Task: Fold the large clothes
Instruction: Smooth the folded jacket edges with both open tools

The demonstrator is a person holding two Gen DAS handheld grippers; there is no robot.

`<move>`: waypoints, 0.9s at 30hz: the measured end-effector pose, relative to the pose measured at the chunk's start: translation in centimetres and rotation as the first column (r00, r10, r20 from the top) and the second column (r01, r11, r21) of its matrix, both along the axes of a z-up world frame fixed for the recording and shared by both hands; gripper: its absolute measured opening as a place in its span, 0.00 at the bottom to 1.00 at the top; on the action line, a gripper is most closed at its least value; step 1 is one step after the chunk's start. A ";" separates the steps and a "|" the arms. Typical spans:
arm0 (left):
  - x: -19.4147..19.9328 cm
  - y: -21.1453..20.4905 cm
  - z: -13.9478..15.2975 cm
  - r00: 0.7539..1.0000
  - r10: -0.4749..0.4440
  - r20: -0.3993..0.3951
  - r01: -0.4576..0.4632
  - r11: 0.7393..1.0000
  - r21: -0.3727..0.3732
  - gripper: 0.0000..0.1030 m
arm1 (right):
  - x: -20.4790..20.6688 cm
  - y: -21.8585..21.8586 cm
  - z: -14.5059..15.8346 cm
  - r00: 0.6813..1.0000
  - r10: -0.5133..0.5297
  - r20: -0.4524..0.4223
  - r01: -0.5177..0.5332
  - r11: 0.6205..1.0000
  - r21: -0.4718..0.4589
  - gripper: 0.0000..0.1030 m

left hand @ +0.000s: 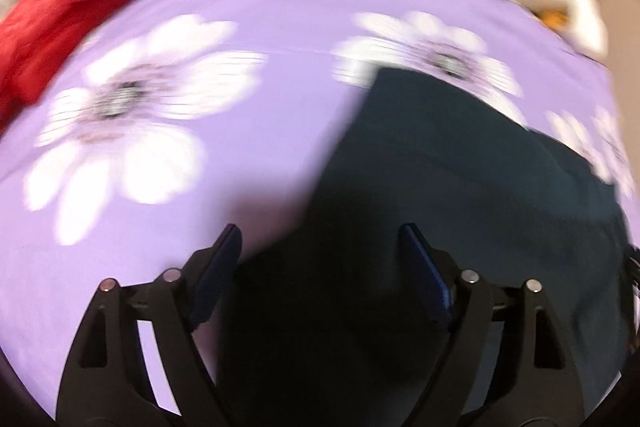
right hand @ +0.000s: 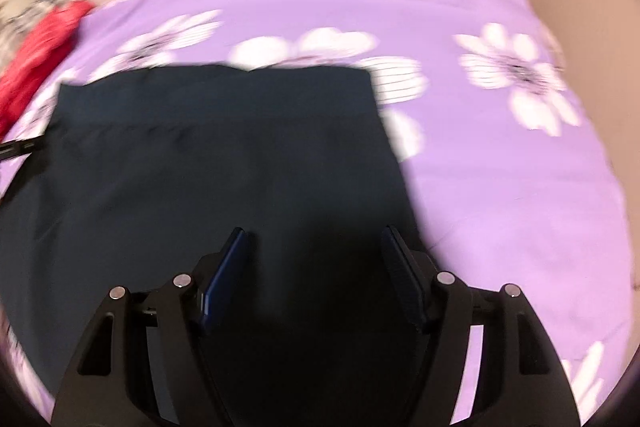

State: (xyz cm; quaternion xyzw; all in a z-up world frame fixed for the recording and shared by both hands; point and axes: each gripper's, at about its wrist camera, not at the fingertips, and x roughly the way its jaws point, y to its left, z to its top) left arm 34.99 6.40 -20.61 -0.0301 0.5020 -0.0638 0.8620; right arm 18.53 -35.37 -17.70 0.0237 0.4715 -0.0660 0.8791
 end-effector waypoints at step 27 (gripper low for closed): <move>-5.0 -2.4 2.1 0.981 -0.188 0.051 0.194 0.955 -0.223 0.85 | 13.9 20.5 0.1 0.670 0.738 -0.080 -0.740 0.656 -0.150 0.05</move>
